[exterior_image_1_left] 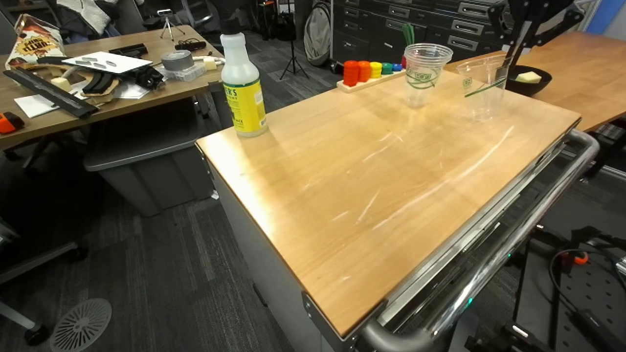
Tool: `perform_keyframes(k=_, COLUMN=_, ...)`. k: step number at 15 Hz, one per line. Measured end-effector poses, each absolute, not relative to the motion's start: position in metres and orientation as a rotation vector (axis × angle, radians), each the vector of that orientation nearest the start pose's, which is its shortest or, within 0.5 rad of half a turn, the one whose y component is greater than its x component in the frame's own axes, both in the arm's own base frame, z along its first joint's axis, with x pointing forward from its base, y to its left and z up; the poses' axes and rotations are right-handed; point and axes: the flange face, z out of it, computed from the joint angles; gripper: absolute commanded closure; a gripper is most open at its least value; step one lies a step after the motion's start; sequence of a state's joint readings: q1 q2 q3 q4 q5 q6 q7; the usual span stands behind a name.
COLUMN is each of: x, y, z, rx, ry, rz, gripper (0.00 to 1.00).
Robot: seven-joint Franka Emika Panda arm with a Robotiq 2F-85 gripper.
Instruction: Stack the cups into the front right cup
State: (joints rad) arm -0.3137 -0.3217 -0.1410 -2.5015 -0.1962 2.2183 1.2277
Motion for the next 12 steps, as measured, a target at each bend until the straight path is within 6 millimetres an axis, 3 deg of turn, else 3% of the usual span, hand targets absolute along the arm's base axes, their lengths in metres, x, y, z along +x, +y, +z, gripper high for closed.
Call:
perform_keyframes(k=7, x=0.363, y=-0.152, z=0.436, rx=-2.559, ry=2.106, rz=-0.206, gripper=0.98)
perform_keyframes(k=12, x=0.352, y=-0.135, z=0.494, rx=-2.504, ry=2.056, rz=-0.397, gripper=0.98)
